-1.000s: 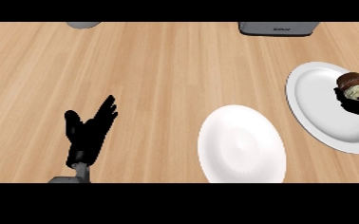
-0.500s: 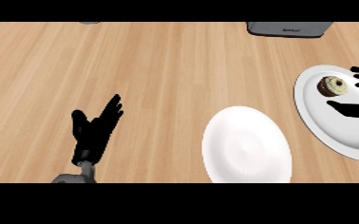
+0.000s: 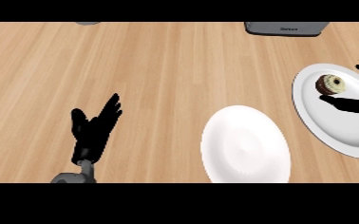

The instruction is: Pick the cupcake from the plate and place it in the plate

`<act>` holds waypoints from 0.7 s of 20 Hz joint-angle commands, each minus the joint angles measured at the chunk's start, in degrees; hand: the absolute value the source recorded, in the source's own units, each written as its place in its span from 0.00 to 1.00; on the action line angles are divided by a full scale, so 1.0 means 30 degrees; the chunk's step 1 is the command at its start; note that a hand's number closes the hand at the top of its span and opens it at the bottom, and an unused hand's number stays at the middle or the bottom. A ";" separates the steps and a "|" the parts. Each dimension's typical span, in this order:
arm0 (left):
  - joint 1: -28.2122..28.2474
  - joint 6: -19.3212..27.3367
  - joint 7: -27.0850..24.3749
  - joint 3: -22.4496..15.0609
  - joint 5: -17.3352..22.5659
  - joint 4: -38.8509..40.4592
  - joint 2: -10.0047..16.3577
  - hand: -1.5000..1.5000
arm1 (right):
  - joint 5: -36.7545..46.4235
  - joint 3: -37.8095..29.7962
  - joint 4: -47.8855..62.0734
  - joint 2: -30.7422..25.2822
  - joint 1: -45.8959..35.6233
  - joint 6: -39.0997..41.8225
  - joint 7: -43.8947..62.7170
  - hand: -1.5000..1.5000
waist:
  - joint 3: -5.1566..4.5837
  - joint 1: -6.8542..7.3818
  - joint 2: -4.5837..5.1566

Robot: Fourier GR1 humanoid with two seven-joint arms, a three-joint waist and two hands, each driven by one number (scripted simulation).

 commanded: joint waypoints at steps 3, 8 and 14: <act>-0.0821 -0.0277 0.0276 0.0682 0.0382 0.0357 0.0427 0.50 | -0.1800 -0.2000 0.1637 -0.1919 -0.0811 0.3022 -0.0140 0.00 | -0.0010 -0.0122 0.0036; -0.0246 0.0598 0.0488 -0.0199 -0.0248 -0.0266 -0.0539 0.50 | -0.2264 -0.2357 0.2498 -0.3632 0.1022 0.7664 -0.0797 0.00 | -0.0013 -0.0448 -0.0118; 0.0683 0.0134 -0.0864 -0.0201 -0.0463 0.0077 -0.0227 0.50 | -0.1648 -0.1635 0.2251 -0.5109 0.2828 1.2008 -0.2227 0.00 | -0.0013 -0.0511 -0.0151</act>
